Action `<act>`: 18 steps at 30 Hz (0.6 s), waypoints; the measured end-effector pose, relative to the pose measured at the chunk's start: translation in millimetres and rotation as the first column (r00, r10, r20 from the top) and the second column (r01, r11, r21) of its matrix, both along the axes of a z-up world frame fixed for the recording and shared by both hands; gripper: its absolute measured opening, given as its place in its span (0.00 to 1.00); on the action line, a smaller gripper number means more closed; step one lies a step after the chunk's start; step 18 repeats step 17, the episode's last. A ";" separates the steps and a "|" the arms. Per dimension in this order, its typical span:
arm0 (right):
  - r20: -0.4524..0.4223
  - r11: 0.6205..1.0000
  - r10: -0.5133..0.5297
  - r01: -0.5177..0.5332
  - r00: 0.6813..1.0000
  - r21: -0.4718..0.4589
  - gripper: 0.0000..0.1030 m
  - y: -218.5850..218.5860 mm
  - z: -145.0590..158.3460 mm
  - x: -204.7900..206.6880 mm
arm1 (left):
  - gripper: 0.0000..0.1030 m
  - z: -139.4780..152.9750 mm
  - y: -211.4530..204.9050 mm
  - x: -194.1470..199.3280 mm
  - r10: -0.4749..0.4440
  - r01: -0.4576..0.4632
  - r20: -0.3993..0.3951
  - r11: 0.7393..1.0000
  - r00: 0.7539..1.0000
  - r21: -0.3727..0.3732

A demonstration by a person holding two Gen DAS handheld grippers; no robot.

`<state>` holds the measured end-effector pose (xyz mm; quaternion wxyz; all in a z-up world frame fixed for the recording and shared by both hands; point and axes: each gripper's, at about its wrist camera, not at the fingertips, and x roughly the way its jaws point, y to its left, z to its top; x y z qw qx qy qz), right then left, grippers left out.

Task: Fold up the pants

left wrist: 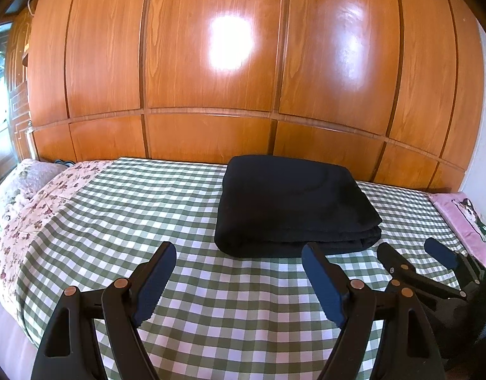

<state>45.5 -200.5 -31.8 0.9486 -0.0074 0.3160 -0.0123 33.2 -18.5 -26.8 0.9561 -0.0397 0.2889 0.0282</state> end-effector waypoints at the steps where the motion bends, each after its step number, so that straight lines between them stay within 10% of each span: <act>1: 0.000 1.000 -0.001 0.001 1.000 0.000 0.78 0.0 0.1 0.1 | 0.81 0.9 -0.4 -0.5 0.000 0.000 0.002 1.000 1.000 0.000; 18: -0.029 1.000 0.015 -0.016 0.999 -0.004 0.78 0.6 -9.9 5.7 | 0.80 2.9 -1.9 -1.7 0.004 -0.004 0.002 1.000 1.000 0.007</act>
